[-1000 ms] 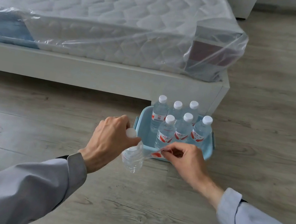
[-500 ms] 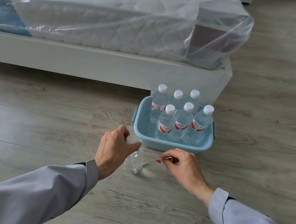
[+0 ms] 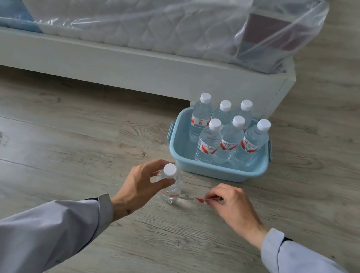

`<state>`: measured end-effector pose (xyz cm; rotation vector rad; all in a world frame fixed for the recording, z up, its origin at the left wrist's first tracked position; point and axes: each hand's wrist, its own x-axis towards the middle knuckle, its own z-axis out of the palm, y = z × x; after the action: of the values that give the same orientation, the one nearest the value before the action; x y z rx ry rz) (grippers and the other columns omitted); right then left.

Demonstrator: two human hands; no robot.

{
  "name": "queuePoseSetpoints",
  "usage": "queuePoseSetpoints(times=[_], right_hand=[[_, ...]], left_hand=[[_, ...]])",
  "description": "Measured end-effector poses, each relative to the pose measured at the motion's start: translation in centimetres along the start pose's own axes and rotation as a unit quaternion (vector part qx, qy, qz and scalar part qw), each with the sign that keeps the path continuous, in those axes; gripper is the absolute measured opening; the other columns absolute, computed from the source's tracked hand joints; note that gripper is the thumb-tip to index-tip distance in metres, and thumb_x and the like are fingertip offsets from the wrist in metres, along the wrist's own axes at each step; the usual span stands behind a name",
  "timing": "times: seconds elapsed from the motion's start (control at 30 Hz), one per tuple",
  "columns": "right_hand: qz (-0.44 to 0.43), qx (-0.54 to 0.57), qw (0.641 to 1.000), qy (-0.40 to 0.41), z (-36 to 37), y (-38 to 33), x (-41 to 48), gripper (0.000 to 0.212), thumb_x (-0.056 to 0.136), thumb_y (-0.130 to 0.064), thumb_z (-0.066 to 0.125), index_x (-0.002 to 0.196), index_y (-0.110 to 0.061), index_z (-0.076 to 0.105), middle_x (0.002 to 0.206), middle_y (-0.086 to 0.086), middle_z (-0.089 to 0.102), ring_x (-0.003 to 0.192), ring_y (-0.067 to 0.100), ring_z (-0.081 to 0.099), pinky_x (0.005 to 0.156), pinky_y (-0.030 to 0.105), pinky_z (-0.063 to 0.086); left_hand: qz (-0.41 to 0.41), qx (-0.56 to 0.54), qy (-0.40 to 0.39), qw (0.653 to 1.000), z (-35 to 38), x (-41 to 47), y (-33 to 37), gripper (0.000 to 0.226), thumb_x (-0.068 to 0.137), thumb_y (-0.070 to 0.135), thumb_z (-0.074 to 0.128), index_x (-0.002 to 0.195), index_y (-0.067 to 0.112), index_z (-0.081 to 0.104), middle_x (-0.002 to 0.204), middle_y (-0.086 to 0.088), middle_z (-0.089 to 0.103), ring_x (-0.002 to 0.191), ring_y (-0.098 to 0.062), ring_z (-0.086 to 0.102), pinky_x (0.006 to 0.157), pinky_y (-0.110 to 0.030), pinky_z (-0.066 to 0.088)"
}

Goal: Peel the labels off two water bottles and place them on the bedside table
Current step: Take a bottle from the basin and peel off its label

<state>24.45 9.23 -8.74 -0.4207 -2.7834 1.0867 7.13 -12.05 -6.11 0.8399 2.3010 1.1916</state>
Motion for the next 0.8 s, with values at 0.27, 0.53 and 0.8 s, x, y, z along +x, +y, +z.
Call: queuePoseSetpoints(times=[0.27, 0.53, 0.8], right_hand=[[-0.030, -0.058, 0.995, -0.080, 1.5, 1.4, -1.6, 0.008, 0.094, -0.011, 0.076, 0.098, -0.007, 0.082, 0.098, 0.007, 0.080, 0.089, 0.024, 0.076, 0.083, 0.039, 0.060], [0.055, -0.054, 0.996, -0.054, 0.2, 4.0, -1.5, 0.010, 0.090, -0.007, 0.079, 0.098, -0.011, 0.083, 0.095, 0.004, 0.081, 0.085, 0.015, 0.075, 0.085, 0.029, 0.061], [0.184, 0.053, 0.981, -0.001, -2.9, 7.0, -1.3, 0.009, 0.082, -0.019, 0.086, 0.080, -0.028, 0.083, 0.073, -0.021, 0.078, 0.073, -0.006, 0.069, 0.064, 0.007, 0.047]], left_hand=[[0.005, 0.017, 0.028, 0.999, 1.6, 0.5, 0.0, 0.030, 0.081, 0.024, 0.091, 0.108, 0.028, 0.077, 0.104, 0.019, 0.080, 0.104, 0.004, 0.074, 0.091, -0.011, 0.055], [0.013, -0.024, 0.046, 0.999, 2.5, 0.8, 0.0, 0.034, 0.078, 0.026, 0.094, 0.097, 0.023, 0.066, 0.100, 0.021, 0.077, 0.099, 0.004, 0.071, 0.086, -0.003, 0.050], [-0.003, -0.087, 0.008, 0.996, 1.8, 1.6, -0.7, 0.033, 0.080, 0.024, 0.092, 0.110, 0.030, 0.080, 0.100, 0.029, 0.080, 0.097, 0.009, 0.075, 0.088, -0.003, 0.052]])
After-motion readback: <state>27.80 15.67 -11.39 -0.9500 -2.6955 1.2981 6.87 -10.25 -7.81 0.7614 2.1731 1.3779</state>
